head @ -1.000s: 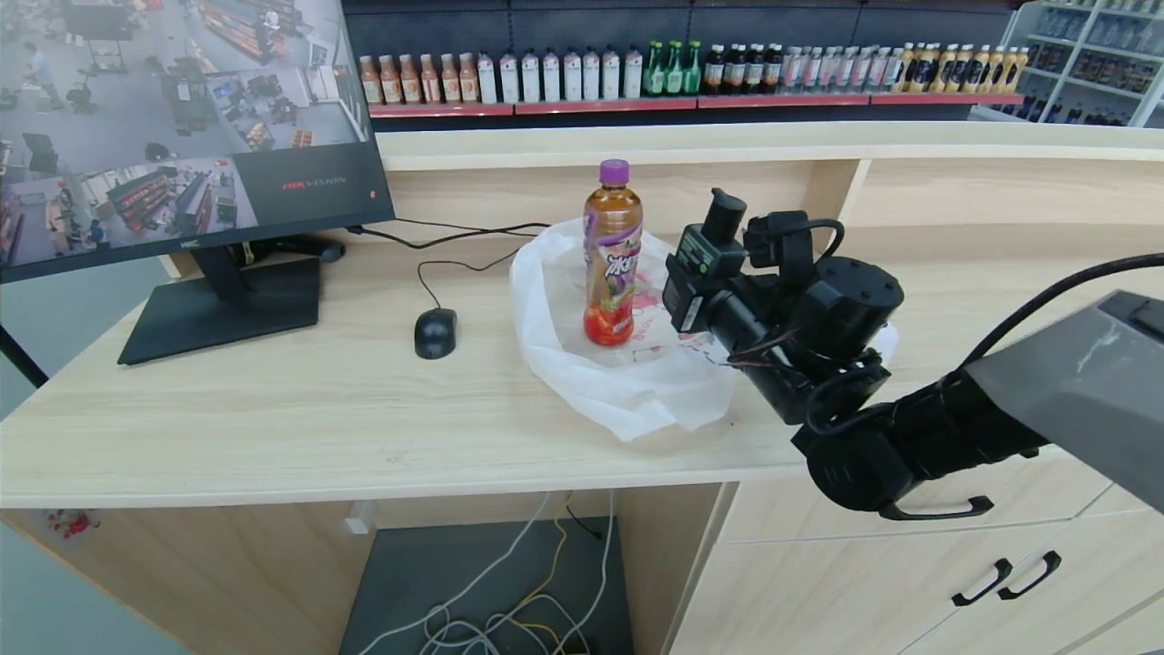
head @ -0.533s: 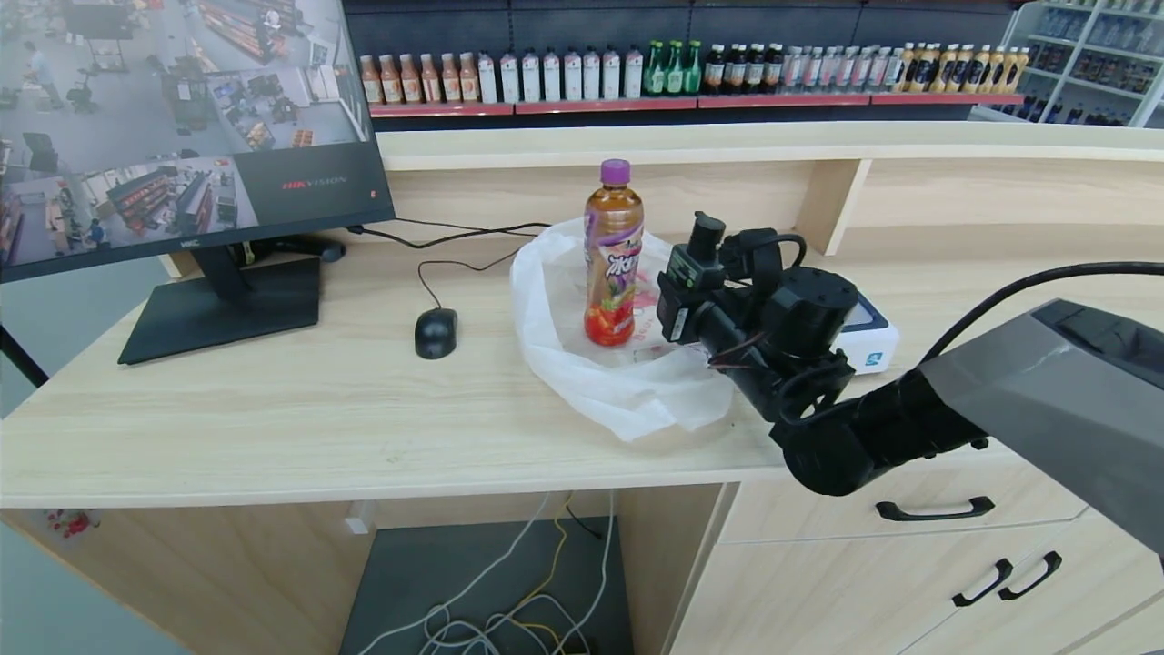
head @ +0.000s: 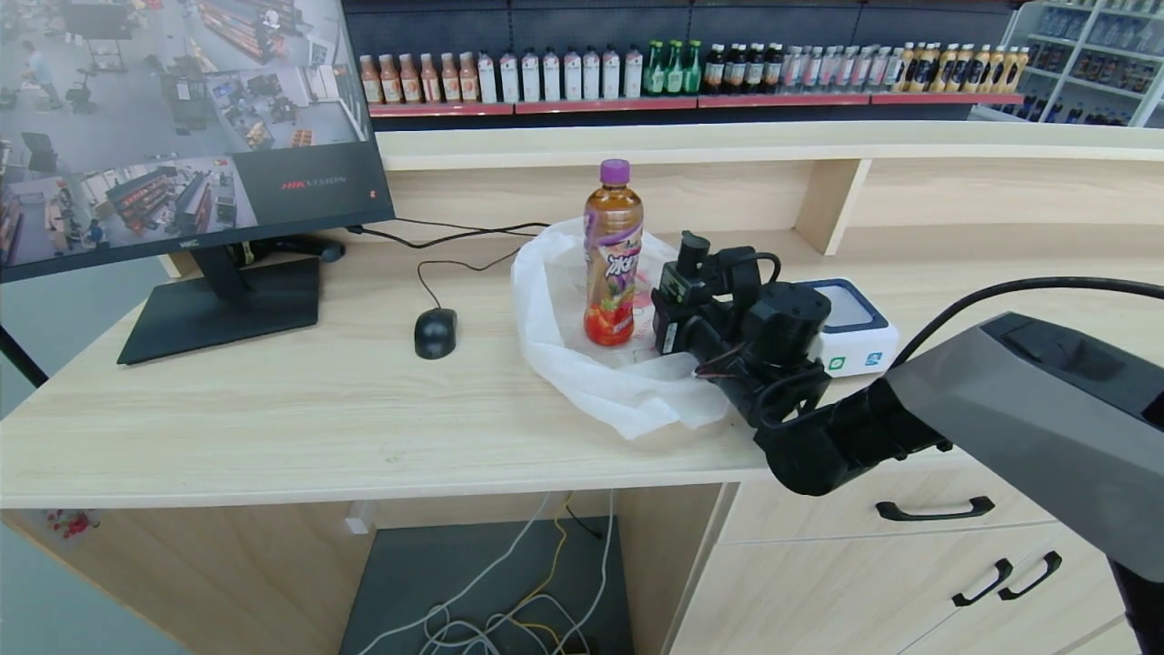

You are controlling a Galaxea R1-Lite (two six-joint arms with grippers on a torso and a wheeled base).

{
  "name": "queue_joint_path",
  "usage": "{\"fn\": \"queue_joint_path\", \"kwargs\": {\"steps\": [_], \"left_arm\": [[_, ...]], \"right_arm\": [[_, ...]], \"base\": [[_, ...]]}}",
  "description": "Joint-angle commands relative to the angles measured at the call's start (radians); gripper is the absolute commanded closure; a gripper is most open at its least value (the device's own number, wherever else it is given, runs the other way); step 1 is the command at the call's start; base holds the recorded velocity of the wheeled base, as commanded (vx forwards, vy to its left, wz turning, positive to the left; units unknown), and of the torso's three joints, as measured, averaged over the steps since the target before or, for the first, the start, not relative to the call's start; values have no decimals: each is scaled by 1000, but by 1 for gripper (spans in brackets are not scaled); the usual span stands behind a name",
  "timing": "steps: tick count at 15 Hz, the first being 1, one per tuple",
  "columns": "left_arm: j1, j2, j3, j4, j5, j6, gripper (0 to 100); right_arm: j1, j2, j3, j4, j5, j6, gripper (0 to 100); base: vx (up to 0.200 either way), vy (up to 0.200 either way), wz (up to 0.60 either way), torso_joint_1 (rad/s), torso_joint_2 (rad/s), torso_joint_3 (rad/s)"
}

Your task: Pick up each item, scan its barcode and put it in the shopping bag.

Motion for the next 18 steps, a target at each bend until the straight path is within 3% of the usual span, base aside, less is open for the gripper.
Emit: {"fn": "queue_joint_path", "kwargs": {"steps": [1, 18], "left_arm": [[0, 0, 0, 0, 1, -1, 0], [0, 0, 0, 0, 1, -1, 0]], "right_arm": [[1, 9, 1, -1, 0, -4, 100], [2, 26, 11, -4, -3, -13, 100]], "base": [[0, 0, 0, 0, 0, 0], [0, 0, 0, 0, 0, 0]]}}
